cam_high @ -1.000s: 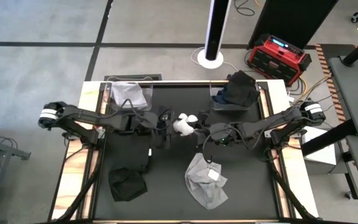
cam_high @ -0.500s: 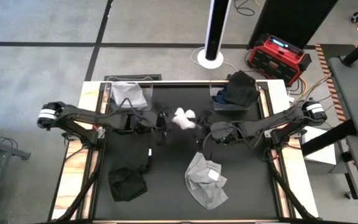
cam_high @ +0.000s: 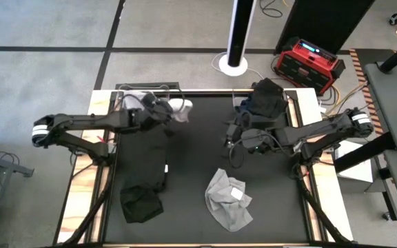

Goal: Sort towels by color in basket
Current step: Put the light gray towel into the left transparent bin

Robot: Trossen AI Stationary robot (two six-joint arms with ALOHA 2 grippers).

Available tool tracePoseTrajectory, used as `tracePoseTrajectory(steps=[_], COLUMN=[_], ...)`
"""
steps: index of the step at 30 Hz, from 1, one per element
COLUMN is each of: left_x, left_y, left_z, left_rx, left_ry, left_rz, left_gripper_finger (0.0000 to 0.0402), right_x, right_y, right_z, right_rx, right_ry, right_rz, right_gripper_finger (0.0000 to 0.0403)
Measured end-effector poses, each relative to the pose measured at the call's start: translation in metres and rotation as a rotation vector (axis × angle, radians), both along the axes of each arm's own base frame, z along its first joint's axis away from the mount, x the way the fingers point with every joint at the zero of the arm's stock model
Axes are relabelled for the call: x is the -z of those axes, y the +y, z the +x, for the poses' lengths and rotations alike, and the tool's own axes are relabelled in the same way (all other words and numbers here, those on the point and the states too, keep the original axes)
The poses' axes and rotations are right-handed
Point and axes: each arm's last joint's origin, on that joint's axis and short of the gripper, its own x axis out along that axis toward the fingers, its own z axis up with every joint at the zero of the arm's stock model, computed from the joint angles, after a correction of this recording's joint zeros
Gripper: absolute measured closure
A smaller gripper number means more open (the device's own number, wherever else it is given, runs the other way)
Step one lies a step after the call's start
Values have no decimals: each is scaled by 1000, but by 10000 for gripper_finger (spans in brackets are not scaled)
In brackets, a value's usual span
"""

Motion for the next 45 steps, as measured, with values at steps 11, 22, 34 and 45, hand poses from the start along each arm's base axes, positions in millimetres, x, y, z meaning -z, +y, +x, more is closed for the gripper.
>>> tracePoseTrajectory(steps=[11, 22, 34, 45], left_x=[1, 0, -13, -33], left_y=[27, 39, 42, 49], left_z=[-27, -48, -85, -116], left_rx=[-127, -179, -314, -587], left_ry=[14, 70, 77, 125], left_rz=[-152, -205, -214, -93], left_gripper_finger=[362, 362, 362, 362], right_x=[14, 19, 21, 24], right_y=[-5, -10, -10, -10], right_z=[4, 6, 7, 6], right_rx=[33, 56, 69, 69], right_ry=[51, 62, 47, 57], right_rz=[20, 26, 51, 50], right_gripper_finger=[193, 189, 191, 187])
